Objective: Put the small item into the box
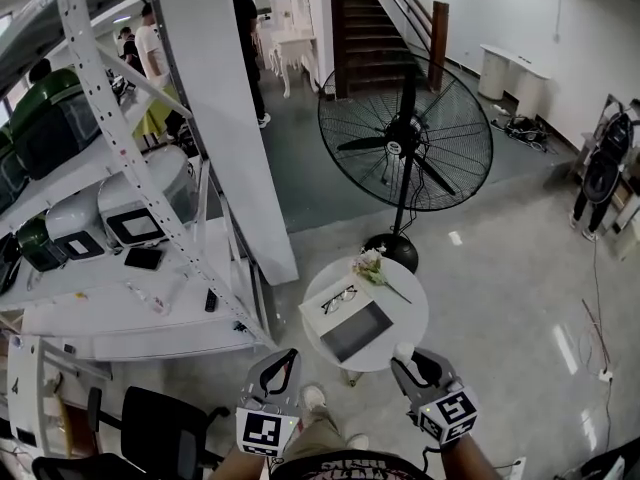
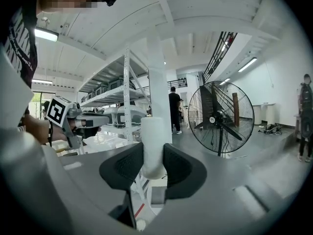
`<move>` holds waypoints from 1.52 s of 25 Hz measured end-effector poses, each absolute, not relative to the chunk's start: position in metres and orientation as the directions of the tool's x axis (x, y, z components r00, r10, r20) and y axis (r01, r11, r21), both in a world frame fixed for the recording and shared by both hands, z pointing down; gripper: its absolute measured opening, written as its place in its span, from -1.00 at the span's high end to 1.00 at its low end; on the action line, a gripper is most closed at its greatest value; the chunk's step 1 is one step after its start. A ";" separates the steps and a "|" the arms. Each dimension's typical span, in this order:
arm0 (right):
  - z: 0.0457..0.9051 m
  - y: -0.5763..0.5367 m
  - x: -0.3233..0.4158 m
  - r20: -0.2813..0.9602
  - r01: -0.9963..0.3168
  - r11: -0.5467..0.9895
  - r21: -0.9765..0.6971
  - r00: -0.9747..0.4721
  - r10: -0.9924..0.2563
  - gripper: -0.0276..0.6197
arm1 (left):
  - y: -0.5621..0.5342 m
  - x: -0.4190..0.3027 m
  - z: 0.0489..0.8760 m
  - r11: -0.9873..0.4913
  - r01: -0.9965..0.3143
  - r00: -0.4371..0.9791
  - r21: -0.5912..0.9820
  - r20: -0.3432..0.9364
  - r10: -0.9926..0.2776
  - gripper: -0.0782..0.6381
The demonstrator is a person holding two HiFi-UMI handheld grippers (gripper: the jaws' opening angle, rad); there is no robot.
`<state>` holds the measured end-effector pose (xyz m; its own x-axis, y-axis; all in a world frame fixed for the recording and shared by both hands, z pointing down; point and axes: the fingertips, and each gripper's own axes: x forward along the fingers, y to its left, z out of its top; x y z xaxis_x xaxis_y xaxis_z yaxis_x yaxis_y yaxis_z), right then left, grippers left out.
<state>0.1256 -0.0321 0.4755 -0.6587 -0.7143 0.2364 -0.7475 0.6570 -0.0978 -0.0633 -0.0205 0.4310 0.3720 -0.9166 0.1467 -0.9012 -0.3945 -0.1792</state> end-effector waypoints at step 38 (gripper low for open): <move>0.563 -0.231 0.060 0.401 -0.775 0.613 -0.154 -0.616 -0.678 0.44 | -0.239 -0.102 0.473 -0.493 -0.859 0.463 -0.139 0.201 -0.863 0.78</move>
<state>0.0600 -0.2307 0.5629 -0.6164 -0.6776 0.4012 -0.7746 0.6134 -0.1540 -0.1018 -0.2388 0.4731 0.4633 -0.8631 0.2009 -0.8587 -0.4933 -0.1390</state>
